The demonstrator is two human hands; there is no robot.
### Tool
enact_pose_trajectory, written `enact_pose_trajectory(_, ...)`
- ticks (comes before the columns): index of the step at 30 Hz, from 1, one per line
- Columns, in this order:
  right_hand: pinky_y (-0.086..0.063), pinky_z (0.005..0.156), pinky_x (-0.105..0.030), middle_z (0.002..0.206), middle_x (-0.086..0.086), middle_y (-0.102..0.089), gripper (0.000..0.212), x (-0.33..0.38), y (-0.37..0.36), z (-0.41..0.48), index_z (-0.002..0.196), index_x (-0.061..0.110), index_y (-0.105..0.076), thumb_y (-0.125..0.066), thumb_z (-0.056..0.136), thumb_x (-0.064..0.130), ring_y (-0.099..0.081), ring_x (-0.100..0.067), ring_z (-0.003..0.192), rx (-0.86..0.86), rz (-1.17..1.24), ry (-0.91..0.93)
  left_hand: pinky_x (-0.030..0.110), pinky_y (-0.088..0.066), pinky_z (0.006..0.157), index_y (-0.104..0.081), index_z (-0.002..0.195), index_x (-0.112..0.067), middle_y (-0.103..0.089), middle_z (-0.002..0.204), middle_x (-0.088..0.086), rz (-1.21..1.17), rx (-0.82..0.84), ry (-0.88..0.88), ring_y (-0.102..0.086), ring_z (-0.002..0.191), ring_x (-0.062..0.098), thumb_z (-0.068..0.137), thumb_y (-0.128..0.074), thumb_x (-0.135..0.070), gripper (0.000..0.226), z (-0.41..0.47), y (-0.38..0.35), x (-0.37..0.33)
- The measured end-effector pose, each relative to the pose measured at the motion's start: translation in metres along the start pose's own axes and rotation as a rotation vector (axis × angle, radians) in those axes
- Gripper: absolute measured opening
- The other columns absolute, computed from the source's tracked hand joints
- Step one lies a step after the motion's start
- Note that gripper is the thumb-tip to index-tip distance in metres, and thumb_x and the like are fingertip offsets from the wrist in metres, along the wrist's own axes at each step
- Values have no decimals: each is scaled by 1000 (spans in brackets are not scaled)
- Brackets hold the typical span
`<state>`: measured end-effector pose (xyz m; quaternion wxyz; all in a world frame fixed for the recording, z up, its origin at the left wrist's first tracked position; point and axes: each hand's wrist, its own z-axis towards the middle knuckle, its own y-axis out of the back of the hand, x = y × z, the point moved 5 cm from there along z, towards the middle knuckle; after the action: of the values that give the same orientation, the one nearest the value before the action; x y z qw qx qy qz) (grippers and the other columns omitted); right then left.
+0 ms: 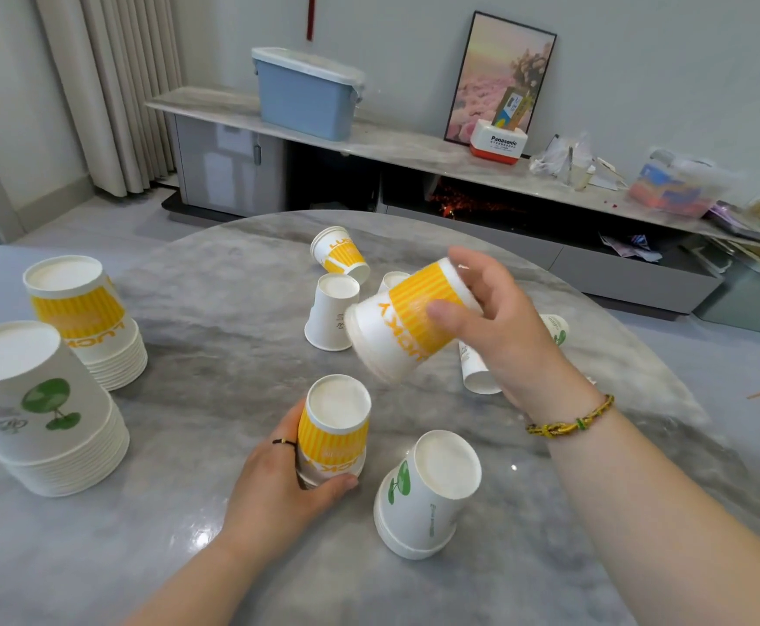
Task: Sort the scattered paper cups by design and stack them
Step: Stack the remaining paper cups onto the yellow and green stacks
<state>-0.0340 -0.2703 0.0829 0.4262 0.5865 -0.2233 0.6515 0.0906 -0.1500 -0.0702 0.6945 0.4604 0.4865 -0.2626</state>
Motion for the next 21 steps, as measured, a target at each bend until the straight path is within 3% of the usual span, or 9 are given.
enact_pose_trajectory(2, -48, 76, -12, 99, 15, -53, 51, 12, -22, -10, 100, 37, -46, -71, 60, 18, -55, 0, 88, 187, -115, 15, 26, -42, 80, -38, 128, -30, -57, 103, -18, 1, -1, -5, -57, 101, 13, 35, -58, -59, 99, -1, 0, -1)
enact_pose_trajectory(5, -38, 79, -4, 107, 11, -48, 58, 10, -46, -17, 116, 28, -45, -75, 69, 13, -47, -3, 96, 301, -408, 14, 23, -42, 78, -35, 122, -40, -54, 99, -29, -36, 0, -3, -58, 99, 11, 35, -62, -55, 92, -1, 1, -2)
enact_pose_trajectory(8, -33, 82, -11, 123, 3, -47, 61, -3, -61, -19, 125, 19, -41, -72, 72, 16, -42, -5, 106, 366, -572, -1, 27, -45, 86, -29, 130, -35, -49, 104, -34, -79, 12, -11, -55, 106, 11, 33, -67, -53, 106, -1, 1, -3)
enact_pose_trajectory(11, -31, 95, -20, 135, -1, -45, 62, -19, -74, -22, 128, 17, -40, -71, 74, 19, -42, -13, 121, 490, -720, -8, 26, -41, 88, -18, 139, -29, -40, 106, -40, -107, 17, 1, -50, 107, 4, 32, -65, -55, 121, -1, 2, -3)
enact_pose_trajectory(13, -27, 98, -20, 140, 0, -42, 62, -25, -79, -24, 131, 19, -37, -68, 77, 21, -37, -13, 127, 551, -784, -14, 19, -40, 81, -21, 138, -31, -40, 106, -43, -123, 19, 13, -51, 101, -1, 33, -63, -56, 116, -1, 1, -2)
enact_pose_trajectory(15, -25, 99, -18, 142, 0, -41, 59, -25, -78, -24, 132, 19, -38, -65, 80, 24, -35, -13, 130, 569, -782, -12, 16, -40, 77, -31, 126, -45, -53, 95, -45, -98, 32, 23, -55, 95, -9, 36, -63, -56, 97, 0, 0, 2)
enact_pose_trajectory(18, -26, 89, -2, 135, 0, -47, 50, -18, -57, -18, 128, 16, -44, -62, 82, 21, -39, -8, 122, 420, -630, -46, 8, -39, 74, -30, 105, -58, -55, 84, -49, -62, 39, 19, -53, 87, -19, 38, -68, -54, 77, 0, 0, 1)
enact_pose_trajectory(21, -30, 73, 5, 105, 0, -58, 27, -18, 4, -11, 108, 6, -59, -61, 82, 11, -50, -12, 101, -47, -548, -9, 21, -39, 82, -35, 118, -43, -48, 96, -36, -48, 29, 11, -54, 94, 0, 47, -77, -43, 83, -1, 0, -1)
